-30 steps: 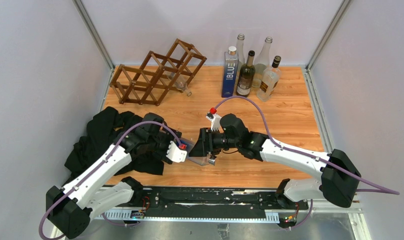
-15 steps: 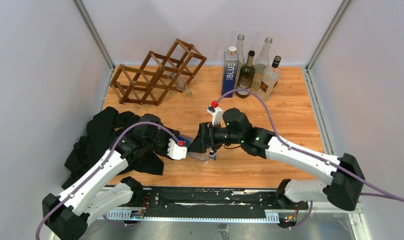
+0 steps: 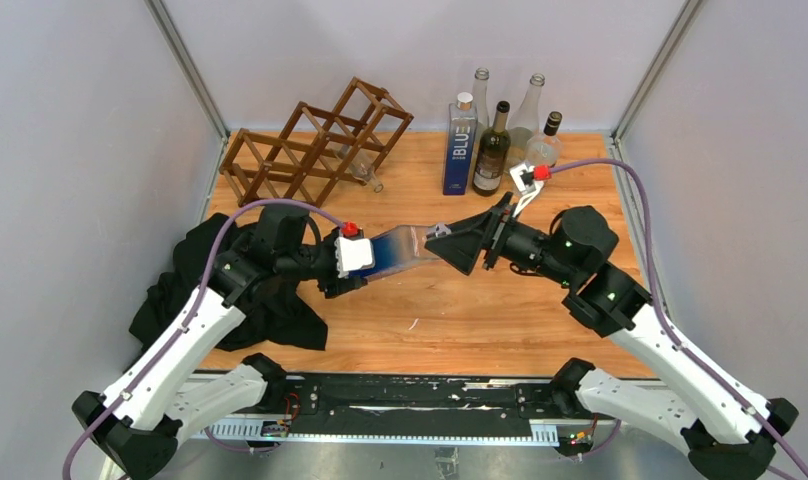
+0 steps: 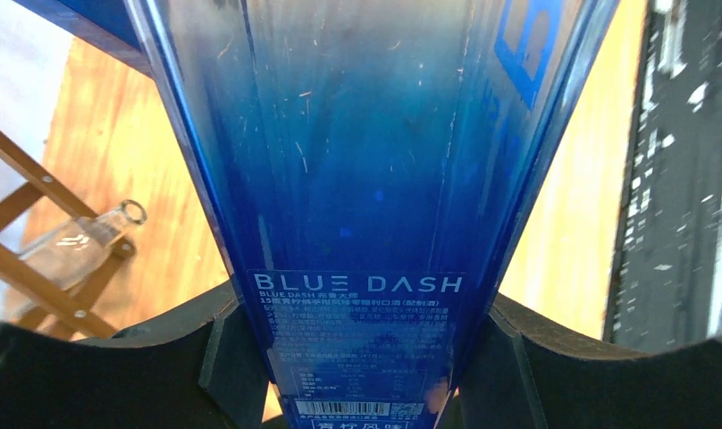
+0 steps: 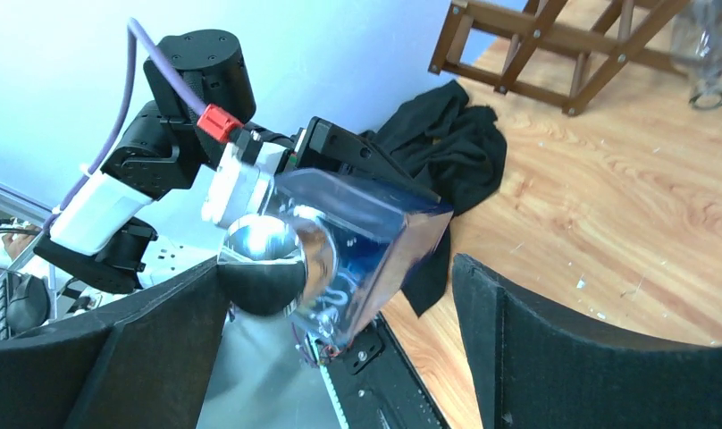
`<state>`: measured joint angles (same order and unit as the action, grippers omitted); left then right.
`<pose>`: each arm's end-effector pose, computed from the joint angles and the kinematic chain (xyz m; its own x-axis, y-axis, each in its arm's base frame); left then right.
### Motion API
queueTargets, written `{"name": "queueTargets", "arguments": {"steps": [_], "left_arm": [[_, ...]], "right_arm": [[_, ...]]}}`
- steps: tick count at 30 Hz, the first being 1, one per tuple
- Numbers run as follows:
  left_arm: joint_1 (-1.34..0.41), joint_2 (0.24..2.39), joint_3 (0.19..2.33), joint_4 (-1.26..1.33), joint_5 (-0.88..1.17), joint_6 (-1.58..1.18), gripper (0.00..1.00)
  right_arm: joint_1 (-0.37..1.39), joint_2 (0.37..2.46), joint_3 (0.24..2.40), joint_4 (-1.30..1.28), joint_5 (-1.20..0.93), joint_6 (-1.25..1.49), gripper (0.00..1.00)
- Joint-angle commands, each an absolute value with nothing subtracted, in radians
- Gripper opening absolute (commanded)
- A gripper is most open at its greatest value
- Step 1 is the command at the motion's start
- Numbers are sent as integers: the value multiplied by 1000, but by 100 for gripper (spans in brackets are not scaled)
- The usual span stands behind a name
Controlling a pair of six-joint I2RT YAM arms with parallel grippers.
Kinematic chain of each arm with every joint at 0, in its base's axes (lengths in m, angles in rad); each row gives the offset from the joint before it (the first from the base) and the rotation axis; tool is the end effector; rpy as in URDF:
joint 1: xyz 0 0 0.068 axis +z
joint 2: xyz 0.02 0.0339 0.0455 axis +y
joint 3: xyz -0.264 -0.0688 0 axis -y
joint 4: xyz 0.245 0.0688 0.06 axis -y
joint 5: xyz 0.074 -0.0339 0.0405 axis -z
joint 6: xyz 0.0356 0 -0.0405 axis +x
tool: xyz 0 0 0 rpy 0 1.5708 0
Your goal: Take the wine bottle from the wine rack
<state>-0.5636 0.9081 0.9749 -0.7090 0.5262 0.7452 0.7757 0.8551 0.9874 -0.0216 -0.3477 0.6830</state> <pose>0.1442 -0.1123 0.3351 0.1717 0.5852 -0.7925 0.9327 0.1623 0.3219 0.1261 0.1407 0.4164 -0.5069 0.3340 -0.7947 -0.7480 0.2879 0.5981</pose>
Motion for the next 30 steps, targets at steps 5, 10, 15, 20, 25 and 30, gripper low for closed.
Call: {"name": "queueTargets", "arguments": {"steps": [5,10,15,20,25,30], "left_arm": [[-565,928,1096,-604,739,379,0],[-563,933,1105,-573,805,294,0],[-563,949,1119,-604,906,250,0],[-564,990,1159,-717,1027,299,0],[-564,1033,1195,-796,1089,334,0],[-563,1041,1193,-802,1040,332,14]], "right_arm": [[737,810,1011,-18,-415,606,96],[738,859,1011,65,-514,595,96],[769,929,1008,160,-560,576,97],[804,1011,1020,225,-611,560,97],[825,1046,1008,307,-669,574,98],[826,1032,995,325,-673,542,66]]}}
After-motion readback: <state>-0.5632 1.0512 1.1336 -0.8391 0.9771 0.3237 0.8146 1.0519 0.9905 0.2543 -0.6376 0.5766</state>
